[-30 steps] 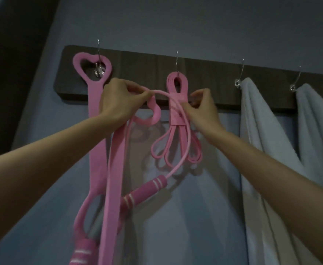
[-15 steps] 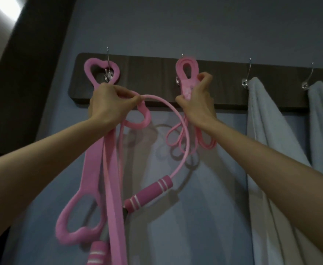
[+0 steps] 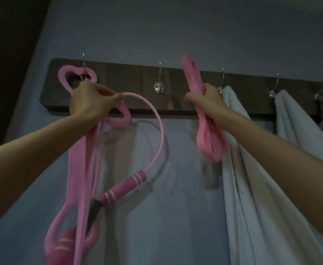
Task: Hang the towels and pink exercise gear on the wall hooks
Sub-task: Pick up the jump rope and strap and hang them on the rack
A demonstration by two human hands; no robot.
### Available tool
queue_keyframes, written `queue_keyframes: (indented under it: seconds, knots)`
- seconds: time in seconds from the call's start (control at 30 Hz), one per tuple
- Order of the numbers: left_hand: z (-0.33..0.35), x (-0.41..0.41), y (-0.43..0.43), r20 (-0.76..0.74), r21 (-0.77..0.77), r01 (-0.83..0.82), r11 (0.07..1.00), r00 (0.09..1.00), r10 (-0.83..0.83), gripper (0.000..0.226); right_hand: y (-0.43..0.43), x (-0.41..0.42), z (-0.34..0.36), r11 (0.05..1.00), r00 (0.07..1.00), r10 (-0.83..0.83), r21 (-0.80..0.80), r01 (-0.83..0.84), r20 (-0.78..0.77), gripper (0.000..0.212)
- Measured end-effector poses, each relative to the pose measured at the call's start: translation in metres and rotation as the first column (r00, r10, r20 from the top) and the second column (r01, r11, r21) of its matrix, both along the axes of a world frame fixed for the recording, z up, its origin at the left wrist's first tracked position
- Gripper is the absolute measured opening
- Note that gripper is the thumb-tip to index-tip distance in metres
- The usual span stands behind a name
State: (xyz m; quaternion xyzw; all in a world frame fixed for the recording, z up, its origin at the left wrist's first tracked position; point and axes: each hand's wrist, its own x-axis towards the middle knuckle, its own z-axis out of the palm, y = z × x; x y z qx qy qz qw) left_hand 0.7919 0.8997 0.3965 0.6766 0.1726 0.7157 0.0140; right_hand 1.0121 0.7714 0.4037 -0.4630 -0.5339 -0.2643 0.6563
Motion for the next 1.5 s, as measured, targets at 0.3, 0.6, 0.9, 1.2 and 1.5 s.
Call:
queue_keyframes:
  seconds: [0.3, 0.6, 0.9, 1.2, 1.5]
  knots:
    - [0.016, 0.029, -0.034, 0.067, -0.032, 0.222, 0.975, 0.973, -0.219, 0.008, 0.019, -0.005, -0.027, 0.821, 0.830, 0.531, -0.139, -0.553, -0.170, 0.029]
    - [0.026, 0.042, -0.029, 0.031, -0.045, 0.286, 0.957, 0.958, -0.284, 0.026, 0.020, 0.005, -0.015, 0.842, 0.831, 0.519, -0.048, -0.537, -0.199, 0.012]
    - [0.049, 0.041, -0.018, -0.027, -0.007, 0.281, 0.960, 0.959, -0.281, 0.022, 0.015, 0.004, 0.027, 0.860, 0.834, 0.511, 0.105, -0.500, -0.208, 0.020]
    - [0.086, 0.055, 0.003, 0.029, 0.013, 0.264, 0.964, 0.964, -0.264, 0.014, 0.042, -0.001, 0.072, 0.816, 0.776, 0.577, 0.223, -0.534, -0.255, 0.015]
    - [0.118, 0.069, 0.019, 0.105, 0.046, 0.378, 0.925, 0.919, -0.381, 0.017, 0.058, 0.009, 0.109, 0.771, 0.720, 0.636, 0.215, -0.599, -0.278, 0.030]
